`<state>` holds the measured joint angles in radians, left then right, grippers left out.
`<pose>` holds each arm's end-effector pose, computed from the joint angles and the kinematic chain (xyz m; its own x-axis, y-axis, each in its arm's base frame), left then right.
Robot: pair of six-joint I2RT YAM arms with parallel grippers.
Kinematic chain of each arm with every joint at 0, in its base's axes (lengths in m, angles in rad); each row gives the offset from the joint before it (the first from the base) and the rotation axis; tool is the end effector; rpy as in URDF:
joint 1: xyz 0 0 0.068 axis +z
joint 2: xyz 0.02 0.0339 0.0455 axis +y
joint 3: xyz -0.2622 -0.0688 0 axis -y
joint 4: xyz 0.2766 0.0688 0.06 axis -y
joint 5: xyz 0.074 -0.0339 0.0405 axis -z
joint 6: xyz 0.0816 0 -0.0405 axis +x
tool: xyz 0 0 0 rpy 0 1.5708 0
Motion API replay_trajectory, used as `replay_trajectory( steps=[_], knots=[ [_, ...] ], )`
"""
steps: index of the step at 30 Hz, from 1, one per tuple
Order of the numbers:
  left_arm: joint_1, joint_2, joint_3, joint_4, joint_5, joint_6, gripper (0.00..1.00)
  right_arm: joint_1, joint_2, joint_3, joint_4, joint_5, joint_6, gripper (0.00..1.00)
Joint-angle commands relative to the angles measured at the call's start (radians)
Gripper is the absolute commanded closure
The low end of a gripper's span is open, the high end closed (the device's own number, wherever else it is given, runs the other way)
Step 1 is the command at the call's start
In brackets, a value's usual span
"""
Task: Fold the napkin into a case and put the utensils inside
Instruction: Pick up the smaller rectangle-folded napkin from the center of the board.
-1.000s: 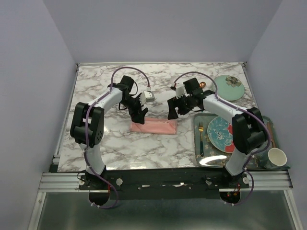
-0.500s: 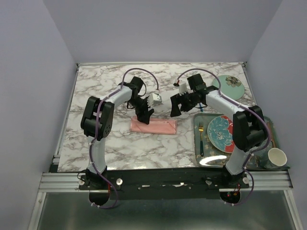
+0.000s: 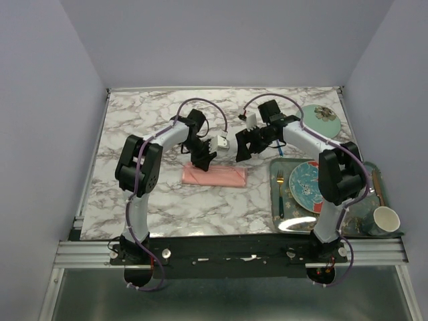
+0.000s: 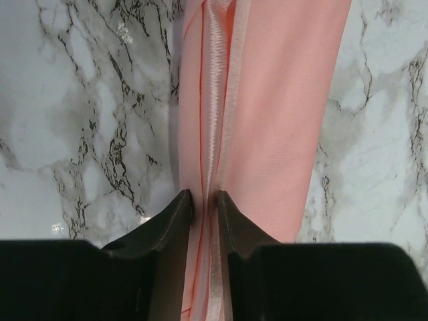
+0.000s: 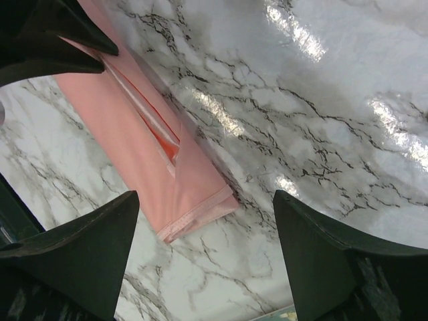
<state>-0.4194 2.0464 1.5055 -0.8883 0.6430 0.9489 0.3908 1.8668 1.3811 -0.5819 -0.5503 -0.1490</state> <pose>0.3707 -0.2189 0.1177 -0.1991 0.8009 -0.5647 0.9698 0.0781 -0.2311 0.3890 0.2064 0.1625 -0.7182 -0.4327 -0.5449 -0.6719 0.6348 0.3815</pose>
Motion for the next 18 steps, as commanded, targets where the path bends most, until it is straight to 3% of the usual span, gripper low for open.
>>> replay_trajectory(
  steps=[1, 6, 10, 13, 14, 18],
  knots=[
    [-0.018, 0.011, 0.007, -0.006, -0.037, 0.059, 0.75, -0.006, 0.048, 0.055, -0.036, -0.046, -0.038, 0.13],
    [-0.027, 0.003, 0.005, -0.003, -0.034, 0.097, 0.85, -0.006, 0.083, 0.087, -0.061, -0.088, -0.064, 0.19],
    [-0.047, -0.012, -0.005, 0.0, -0.034, 0.128, 0.87, -0.004, 0.117, 0.114, -0.076, -0.128, -0.083, 0.23],
    [-0.048, -0.038, -0.022, 0.04, -0.019, 0.13, 0.65, -0.001, 0.137, 0.134, -0.085, -0.161, -0.093, 0.27],
    [-0.045, -0.066, -0.046, 0.061, -0.02, 0.123, 0.53, -0.003, 0.143, 0.137, -0.087, -0.168, -0.095, 0.29],
    [-0.018, -0.155, -0.094, 0.161, -0.019, 0.053, 0.39, 0.016, 0.178, 0.17, -0.11, -0.209, -0.109, 0.35]
  ],
)
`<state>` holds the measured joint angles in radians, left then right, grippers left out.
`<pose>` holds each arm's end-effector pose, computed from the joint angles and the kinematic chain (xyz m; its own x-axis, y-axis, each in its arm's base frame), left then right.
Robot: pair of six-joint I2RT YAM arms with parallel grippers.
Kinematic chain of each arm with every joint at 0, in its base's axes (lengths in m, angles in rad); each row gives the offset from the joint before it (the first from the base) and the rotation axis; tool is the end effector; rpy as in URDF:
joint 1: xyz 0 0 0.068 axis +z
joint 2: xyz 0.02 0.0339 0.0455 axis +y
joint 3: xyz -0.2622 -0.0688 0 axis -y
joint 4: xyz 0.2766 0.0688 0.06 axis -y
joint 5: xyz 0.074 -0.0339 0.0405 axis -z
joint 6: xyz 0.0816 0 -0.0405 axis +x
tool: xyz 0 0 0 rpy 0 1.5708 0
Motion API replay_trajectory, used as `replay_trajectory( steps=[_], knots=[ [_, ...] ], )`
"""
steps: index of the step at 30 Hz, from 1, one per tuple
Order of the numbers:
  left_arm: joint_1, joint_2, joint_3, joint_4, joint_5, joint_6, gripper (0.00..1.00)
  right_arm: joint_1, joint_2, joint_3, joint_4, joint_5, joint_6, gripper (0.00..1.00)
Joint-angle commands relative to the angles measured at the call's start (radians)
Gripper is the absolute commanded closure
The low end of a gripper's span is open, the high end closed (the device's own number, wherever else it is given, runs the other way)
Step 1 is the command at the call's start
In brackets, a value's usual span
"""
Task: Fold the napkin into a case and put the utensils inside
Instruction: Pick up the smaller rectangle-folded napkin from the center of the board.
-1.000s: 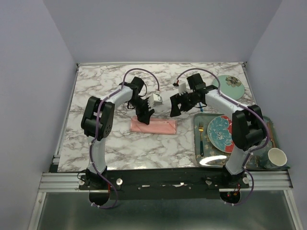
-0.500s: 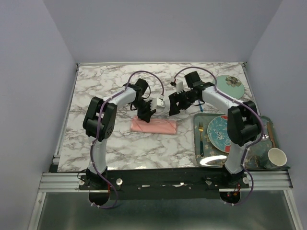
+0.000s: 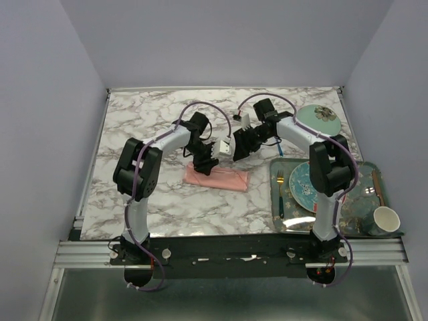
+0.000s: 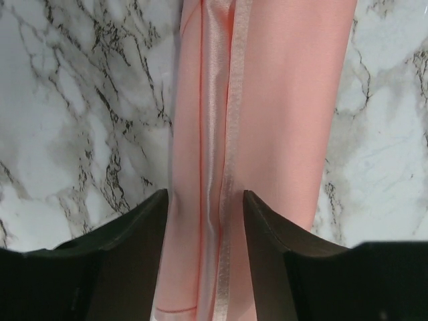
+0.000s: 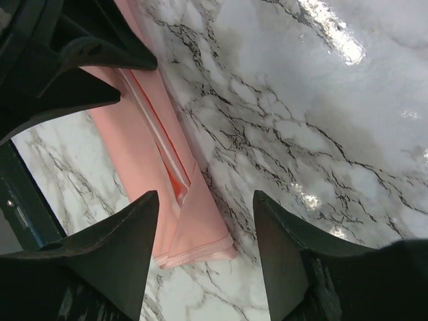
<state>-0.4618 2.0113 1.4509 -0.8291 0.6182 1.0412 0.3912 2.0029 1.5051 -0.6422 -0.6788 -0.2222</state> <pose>0.3579 -0.2310 0.1163 -0.0508 0.8108 -0.5831 0.9906 -0.0332 -0.1324 0.4047 0.2223 0.1473 -0.7005 -0.4745 -0.5330 -0.7110 0.5280 0.4644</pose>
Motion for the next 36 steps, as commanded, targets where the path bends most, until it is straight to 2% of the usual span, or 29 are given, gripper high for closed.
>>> replay_trajectory(
  steps=[1, 5, 9, 14, 21, 28, 36],
  knots=[
    [0.032, -0.137, -0.041, 0.128, 0.011, -0.078, 0.38, 0.02, 0.046, 0.055, -0.054, -0.09, -0.04, 0.35],
    [0.115, -0.248, -0.057, 0.211, 0.066, -0.231, 0.35, 0.052, 0.063, 0.056, -0.068, -0.111, -0.066, 0.36],
    [0.195, -0.328, -0.079, 0.222, 0.083, -0.343, 0.34, 0.083, 0.099, 0.084, -0.077, -0.099, -0.094, 0.33],
    [0.229, -0.452, -0.19, 0.219, 0.061, -0.371, 0.34, 0.112, 0.142, 0.115, -0.102, -0.064, -0.138, 0.27],
    [0.241, -0.543, -0.29, 0.246, 0.031, -0.411, 0.33, 0.162, 0.172, 0.107, -0.123, 0.005, -0.18, 0.27],
    [0.245, -0.582, -0.322, 0.258, 0.015, -0.417, 0.33, 0.187, 0.203, 0.142, -0.155, 0.044, -0.198, 0.33],
    [0.252, -0.591, -0.336, 0.263, 0.006, -0.409, 0.33, 0.193, 0.247, 0.193, -0.172, 0.077, -0.184, 0.49]
  ],
)
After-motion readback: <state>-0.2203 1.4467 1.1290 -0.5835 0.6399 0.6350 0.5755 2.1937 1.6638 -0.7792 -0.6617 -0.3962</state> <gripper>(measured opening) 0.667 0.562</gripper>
